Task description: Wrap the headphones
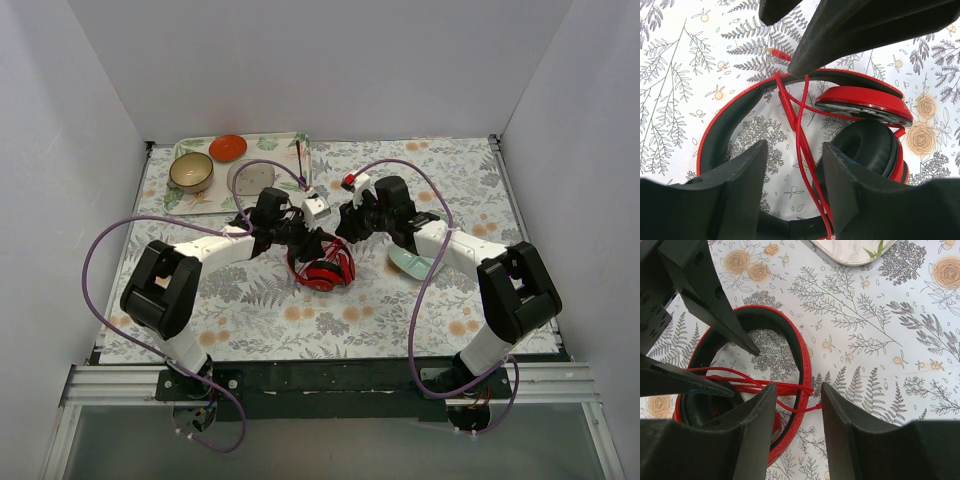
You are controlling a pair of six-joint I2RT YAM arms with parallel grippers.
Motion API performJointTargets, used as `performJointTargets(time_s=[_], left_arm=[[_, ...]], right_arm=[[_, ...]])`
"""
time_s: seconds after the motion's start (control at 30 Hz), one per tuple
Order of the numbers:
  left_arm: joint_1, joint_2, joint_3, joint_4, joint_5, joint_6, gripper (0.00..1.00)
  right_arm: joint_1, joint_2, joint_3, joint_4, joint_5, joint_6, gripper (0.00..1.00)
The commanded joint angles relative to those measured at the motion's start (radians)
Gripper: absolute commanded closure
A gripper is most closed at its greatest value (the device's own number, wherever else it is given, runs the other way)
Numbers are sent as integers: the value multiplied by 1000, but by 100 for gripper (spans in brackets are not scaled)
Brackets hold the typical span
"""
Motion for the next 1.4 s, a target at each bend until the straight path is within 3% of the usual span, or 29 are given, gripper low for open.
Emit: performJointTargets(time_s=[0.0, 0.17, 0.23, 0.3, 0.33, 0.57, 0.87, 1.1, 1.37], left_arm=[[-3, -84, 1, 25, -4, -6, 48], [-3, -113, 8, 33, -3, -18, 32], [-1, -120, 13, 33, 2, -20, 18], [1, -128, 16, 33, -18, -33, 13], [8, -134, 16, 37, -33, -41, 2], [109, -251, -4, 13, -219, -106, 2], [335, -429, -120, -121, -460, -67, 2], [549, -538, -272, -151, -463, -70, 2], [583, -680, -449, -93, -457, -92, 2]], right_arm=[[-7, -6, -2, 24, 5, 6, 51], [-9, -17, 0, 29, 19, 15, 51], [-10, -20, 1, 32, 22, 20, 51], [-13, -31, 0, 29, 45, 31, 51], [-16, -37, -8, 27, 60, 35, 51], [-101, -227, -150, 61, 201, 113, 48], [-317, -601, -393, 89, 333, 156, 31], [-391, -807, -506, 38, 422, 159, 22], [-392, -950, -621, 76, 488, 182, 18]])
